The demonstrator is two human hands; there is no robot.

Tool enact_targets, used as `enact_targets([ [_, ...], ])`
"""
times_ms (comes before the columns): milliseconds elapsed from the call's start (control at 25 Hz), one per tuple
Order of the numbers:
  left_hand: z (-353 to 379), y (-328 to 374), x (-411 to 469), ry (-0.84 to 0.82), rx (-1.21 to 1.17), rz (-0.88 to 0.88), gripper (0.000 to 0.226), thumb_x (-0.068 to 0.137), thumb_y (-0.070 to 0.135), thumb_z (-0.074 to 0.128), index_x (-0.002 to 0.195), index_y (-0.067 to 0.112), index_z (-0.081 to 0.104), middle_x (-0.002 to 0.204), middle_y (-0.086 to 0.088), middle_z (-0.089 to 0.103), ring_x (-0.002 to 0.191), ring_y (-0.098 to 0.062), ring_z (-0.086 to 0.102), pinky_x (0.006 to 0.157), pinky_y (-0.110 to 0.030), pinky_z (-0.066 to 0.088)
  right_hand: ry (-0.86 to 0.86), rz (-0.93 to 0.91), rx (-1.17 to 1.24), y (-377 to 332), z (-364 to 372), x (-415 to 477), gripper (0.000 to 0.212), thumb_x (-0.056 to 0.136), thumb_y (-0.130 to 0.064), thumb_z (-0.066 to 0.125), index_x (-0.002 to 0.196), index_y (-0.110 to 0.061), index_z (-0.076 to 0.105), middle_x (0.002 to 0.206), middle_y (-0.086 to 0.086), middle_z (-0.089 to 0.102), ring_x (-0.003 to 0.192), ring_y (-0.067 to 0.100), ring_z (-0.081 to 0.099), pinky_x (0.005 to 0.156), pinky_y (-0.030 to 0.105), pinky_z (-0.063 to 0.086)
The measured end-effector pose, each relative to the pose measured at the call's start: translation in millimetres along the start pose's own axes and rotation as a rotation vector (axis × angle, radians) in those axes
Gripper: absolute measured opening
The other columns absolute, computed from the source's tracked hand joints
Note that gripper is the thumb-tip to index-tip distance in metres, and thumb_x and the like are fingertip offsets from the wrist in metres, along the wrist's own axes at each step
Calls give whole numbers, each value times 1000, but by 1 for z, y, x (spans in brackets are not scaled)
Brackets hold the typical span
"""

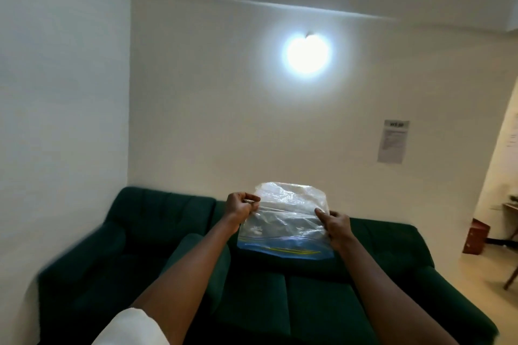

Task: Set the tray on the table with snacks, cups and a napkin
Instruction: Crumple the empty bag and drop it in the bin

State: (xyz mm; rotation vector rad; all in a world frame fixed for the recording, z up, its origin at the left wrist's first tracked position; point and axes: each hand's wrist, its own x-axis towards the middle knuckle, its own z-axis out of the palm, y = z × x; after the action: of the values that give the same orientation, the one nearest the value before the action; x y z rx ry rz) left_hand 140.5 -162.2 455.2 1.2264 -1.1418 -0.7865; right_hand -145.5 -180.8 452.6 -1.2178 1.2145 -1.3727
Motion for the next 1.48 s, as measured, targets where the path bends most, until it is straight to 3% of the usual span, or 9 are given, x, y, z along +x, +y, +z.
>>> enact_targets([
  [160,17,7,6,53,-60,-2,18,90,-6,67,104,3,75,81,-6,71,55,-10,53,45,-14,47,-78,194,135,-5,-20,2,49,92,-46,72,94,3,74,74,16,67,65,29,61,59,30,53],
  [280,20,2,12,145,-94,-32,21,90,-7,67,107,0,75,75,-2,70,54,-8,54,48,-12,49,-196,156,56,-11,-36,-8,27,101,-26,60,113,-2,64,72,7,69,55,17,63,48,26,51],
  [400,23,-3,15,169,-115,-59,23,91,-9,65,112,-5,72,74,-3,67,51,-8,51,45,-15,46,-238,61,53,-13,-47,-9,39,100,-19,66,132,-14,44,91,11,69,61,15,66,52,30,55],
  [640,19,8,6,104,-172,-69,34,88,-4,72,121,-6,66,85,-6,66,58,-13,54,44,-18,48,-299,-67,86,-14,-49,-5,74,60,-33,97,116,6,68,96,20,72,70,17,70,58,27,59],
  [800,5,20,-1,-29,-179,-73,50,84,1,78,130,0,58,103,-12,67,63,-14,61,46,-24,47,-334,-72,171,-24,-49,-2,44,83,-6,79,125,2,69,116,26,73,89,25,73,73,30,64],
  [1080,-19,31,1,-87,21,-16,63,79,-15,74,137,-8,52,110,-14,69,88,-19,68,72,-22,60,-496,16,126,-40,-51,-6,51,87,13,68,132,-11,65,107,17,74,70,14,69,60,20,59],
  [1280,-32,46,4,-41,780,121,29,76,19,84,104,17,79,102,-6,76,97,-20,69,90,-33,55,-464,-93,56,-40,-57,-1,50,74,-20,88,121,-12,75,124,21,71,71,14,57,59,21,51],
  [1360,-35,50,5,-31,800,140,10,69,32,82,79,29,80,100,2,76,101,-18,64,98,-36,49,-332,-222,-74,-43,-49,0,55,64,-35,93,112,-13,78,115,20,74,75,19,58,59,22,46],
  [1480,-32,61,-6,-232,621,121,9,65,27,79,70,19,78,77,2,75,78,-11,65,81,-37,54,-392,-417,-305,-55,-23,-11,62,71,-43,91,124,-18,69,119,1,72,105,18,69,74,21,56],
])
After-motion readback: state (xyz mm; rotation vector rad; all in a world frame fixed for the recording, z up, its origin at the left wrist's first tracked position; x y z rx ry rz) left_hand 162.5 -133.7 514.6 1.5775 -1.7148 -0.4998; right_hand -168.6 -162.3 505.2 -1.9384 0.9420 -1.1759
